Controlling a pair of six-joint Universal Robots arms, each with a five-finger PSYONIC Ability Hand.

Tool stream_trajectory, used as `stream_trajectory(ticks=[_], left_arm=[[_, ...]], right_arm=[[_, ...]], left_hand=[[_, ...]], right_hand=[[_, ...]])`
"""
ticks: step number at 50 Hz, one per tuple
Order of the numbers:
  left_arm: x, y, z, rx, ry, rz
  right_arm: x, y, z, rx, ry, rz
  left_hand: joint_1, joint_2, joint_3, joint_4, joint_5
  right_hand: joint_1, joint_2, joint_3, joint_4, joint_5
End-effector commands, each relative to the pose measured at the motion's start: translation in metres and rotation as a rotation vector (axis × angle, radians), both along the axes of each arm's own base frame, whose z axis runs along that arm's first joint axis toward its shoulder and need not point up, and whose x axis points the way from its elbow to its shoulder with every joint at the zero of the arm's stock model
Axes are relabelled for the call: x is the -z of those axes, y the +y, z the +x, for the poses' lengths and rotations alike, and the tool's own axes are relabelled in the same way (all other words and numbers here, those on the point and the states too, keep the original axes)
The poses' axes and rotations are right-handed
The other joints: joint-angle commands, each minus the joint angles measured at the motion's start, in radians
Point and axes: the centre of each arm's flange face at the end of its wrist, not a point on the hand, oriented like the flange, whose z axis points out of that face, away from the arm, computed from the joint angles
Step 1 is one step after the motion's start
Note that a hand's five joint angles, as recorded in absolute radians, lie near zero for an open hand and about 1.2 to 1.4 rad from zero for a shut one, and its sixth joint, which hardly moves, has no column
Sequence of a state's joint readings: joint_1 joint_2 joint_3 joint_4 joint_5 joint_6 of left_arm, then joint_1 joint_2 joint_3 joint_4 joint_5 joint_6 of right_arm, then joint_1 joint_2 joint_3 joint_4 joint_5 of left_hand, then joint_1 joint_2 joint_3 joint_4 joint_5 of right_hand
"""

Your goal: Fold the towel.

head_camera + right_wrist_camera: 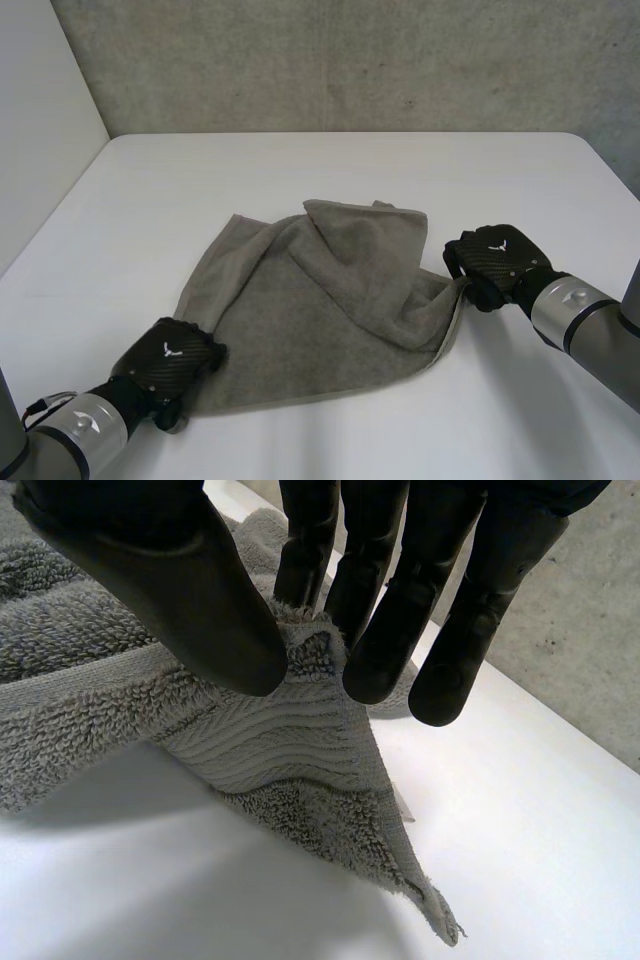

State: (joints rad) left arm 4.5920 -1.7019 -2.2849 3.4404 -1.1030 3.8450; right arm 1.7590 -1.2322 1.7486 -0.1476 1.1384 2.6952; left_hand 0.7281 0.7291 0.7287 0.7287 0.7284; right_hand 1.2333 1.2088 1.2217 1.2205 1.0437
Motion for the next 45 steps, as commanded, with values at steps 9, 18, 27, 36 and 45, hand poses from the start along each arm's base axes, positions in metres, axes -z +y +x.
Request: stream_trajectory(ticks=[9, 18, 27, 36, 45], left_arm=[[0.007, -0.006, -0.001, 0.001, -0.003, 0.006], [0.003, -0.017, -0.001, -0.006, 0.000, -0.048], [0.003, -0.025, -0.002, -0.007, 0.002, -0.056], [0.004, -0.032, 0.000, -0.036, -0.014, -0.059], [-0.001, -0.041, 0.000, -0.051, -0.003, -0.085]], right_arm=[[0.002, 0.000, 0.000, -0.001, 0.001, 0.005], [0.002, 0.002, 0.002, -0.008, 0.000, 0.005], [0.002, 0.002, 0.003, -0.011, 0.000, 0.005], [0.002, 0.003, 0.003, -0.013, 0.001, 0.007], [0.002, 0.002, 0.003, -0.011, 0.001, 0.004]], left_hand=[[-0.030, -0.031, -0.031, -0.031, -0.205], [0.090, 0.089, 0.090, 0.090, -0.085], [0.099, 0.098, 0.098, 0.098, -0.076], [0.178, 0.177, 0.177, 0.177, 0.003], [0.442, 0.441, 0.441, 0.441, 0.267]], right_hand=[[0.014, 0.039, 0.026, 0.027, 0.029], [0.014, 0.039, 0.026, 0.027, 0.029], [0.014, 0.039, 0.026, 0.027, 0.029], [0.014, 0.039, 0.026, 0.027, 0.029], [0.017, 0.042, 0.029, 0.030, 0.032]])
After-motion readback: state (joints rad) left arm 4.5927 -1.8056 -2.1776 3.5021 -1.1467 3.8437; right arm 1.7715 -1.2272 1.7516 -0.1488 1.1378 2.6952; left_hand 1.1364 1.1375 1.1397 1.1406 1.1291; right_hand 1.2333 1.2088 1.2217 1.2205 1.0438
